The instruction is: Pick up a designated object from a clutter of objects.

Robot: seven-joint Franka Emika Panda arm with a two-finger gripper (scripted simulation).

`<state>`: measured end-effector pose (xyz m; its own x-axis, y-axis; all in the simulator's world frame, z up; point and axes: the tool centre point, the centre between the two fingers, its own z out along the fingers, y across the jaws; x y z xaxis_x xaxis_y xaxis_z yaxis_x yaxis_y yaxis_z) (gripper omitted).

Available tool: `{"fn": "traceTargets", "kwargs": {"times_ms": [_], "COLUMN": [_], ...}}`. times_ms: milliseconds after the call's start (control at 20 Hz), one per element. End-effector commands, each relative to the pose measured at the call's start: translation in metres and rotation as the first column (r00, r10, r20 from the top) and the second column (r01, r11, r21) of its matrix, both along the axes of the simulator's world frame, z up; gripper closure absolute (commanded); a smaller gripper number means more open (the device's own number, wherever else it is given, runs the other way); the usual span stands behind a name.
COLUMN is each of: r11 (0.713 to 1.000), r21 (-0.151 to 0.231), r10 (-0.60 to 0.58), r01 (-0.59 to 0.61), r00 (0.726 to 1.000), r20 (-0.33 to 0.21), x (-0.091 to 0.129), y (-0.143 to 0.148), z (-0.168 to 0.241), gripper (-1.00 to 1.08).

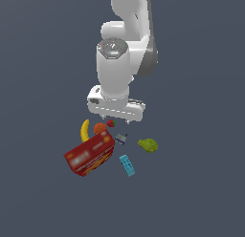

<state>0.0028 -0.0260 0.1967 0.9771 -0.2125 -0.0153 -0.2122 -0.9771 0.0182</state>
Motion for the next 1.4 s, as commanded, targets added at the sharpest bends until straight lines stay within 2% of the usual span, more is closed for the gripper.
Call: {"fn": "traceTargets", "kwargs": {"times_ms": [0, 300, 600, 1350], "r11": [0.999, 0.99, 0.979, 0.971], "r21": [0.003, 0.01, 0.013, 0.014], "r10": [-0.044, -0.14, -0.206, -0.24], "r01": [0.044, 0.14, 0.205, 0.239], "r00": [0.999, 0.99, 0.979, 0.971], "r20": [0.004, 0.012, 0.016, 0.018], "x": [0.0, -0.005, -0.012, -0.018], "y": [0.005, 0.014, 0.019, 0.022], "z": [-0.026, -0.08, -0.115, -0.141], "gripper": [-0.92, -0.92, -0.92, -0.92]}}
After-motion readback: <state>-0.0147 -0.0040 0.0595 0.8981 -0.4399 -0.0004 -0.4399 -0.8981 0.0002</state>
